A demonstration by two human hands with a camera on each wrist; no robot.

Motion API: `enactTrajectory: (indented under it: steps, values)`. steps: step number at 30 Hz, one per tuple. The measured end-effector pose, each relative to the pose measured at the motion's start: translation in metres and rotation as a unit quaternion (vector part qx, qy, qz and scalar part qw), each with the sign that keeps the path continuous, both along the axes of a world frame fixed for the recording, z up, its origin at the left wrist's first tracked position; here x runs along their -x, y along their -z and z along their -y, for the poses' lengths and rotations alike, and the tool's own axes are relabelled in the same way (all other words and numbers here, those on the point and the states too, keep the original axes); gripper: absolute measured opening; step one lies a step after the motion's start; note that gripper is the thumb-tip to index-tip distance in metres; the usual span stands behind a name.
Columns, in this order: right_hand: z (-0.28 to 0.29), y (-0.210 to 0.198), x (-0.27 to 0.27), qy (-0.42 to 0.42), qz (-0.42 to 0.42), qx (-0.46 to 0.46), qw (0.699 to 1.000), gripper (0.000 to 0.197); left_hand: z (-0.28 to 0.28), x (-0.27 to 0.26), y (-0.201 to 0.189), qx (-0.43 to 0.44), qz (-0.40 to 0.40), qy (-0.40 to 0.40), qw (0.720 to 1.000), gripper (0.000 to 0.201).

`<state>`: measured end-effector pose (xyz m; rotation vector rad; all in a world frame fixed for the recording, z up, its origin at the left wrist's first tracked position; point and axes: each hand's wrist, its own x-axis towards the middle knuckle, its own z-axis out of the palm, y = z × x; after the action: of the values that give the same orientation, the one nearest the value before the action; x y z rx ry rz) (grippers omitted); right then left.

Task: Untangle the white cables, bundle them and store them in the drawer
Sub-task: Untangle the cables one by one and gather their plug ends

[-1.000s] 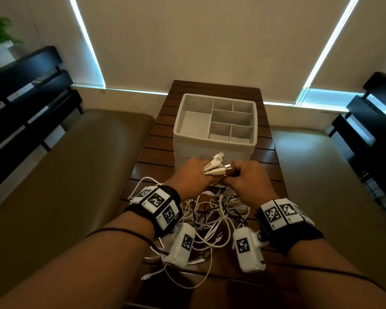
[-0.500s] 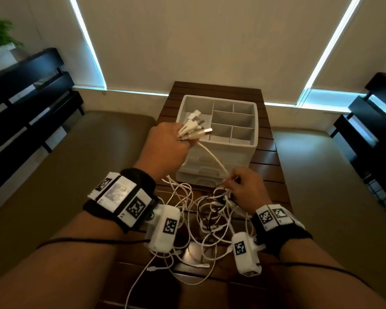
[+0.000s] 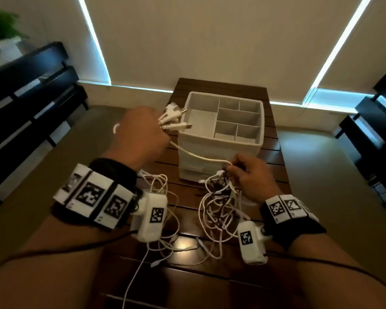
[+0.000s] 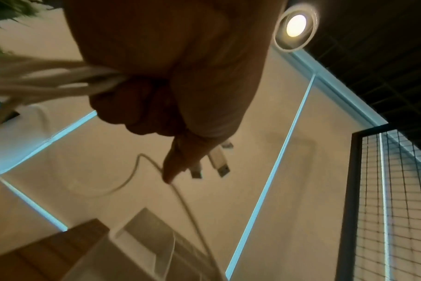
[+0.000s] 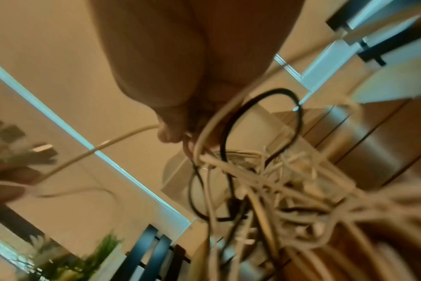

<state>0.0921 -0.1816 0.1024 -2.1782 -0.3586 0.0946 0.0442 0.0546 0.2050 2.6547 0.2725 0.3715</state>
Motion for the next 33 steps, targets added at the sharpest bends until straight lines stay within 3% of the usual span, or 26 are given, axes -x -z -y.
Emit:
enactTrajectory:
  steps: [3,6,9,11,15,18,20,24,29,33]
  values:
    - [-0.013,-0.004,0.004,-0.064,-0.017,0.003,0.998,0.014,0.034,0.006,0.026,0.127,-0.023,0.075,0.989,0.012]
    - [-0.020,-0.004,0.007,-0.085,0.009,-0.023,0.996,0.028,0.067,0.009,0.056,0.101,-0.072,0.148,0.981,0.013]
    - [-0.017,0.006,0.007,-0.082,0.025,-0.006,0.996,0.026,0.067,-0.005,0.079,0.104,-0.082,0.106,0.986,0.012]
    - [-0.013,0.017,0.009,-0.070,0.004,-0.003,0.998,0.014,0.060,-0.011,0.083,0.111,-0.077,0.095,0.986,0.018]
    - [-0.012,0.018,0.012,-0.035,-0.008,-0.039,0.999,0.010,0.052,-0.009,0.078,0.227,-0.123,0.142,0.956,0.025]
    - [-0.015,0.013,0.009,-0.019,0.015,-0.073,0.997,0.009,0.051,-0.007,0.084,0.197,-0.165,0.138,0.956,0.022]
    - [-0.013,0.014,0.006,-0.037,0.002,-0.058,0.998,0.009,0.050,-0.007,0.083,0.214,-0.133,0.112,0.961,0.021]
    - [0.000,0.034,0.002,-0.082,-0.057,0.088,0.991,0.009,0.054,-0.006,0.057,0.292,-0.043,0.094,0.951,0.020]
    - [0.009,0.048,0.002,-0.072,-0.063,0.087,0.992,0.019,0.045,-0.002,0.041,0.284,0.015,0.065,0.956,0.024]
    - [0.006,0.051,0.000,-0.053,-0.082,0.100,0.990,0.040,0.048,0.011,0.043,0.267,0.038,0.085,0.959,0.032]
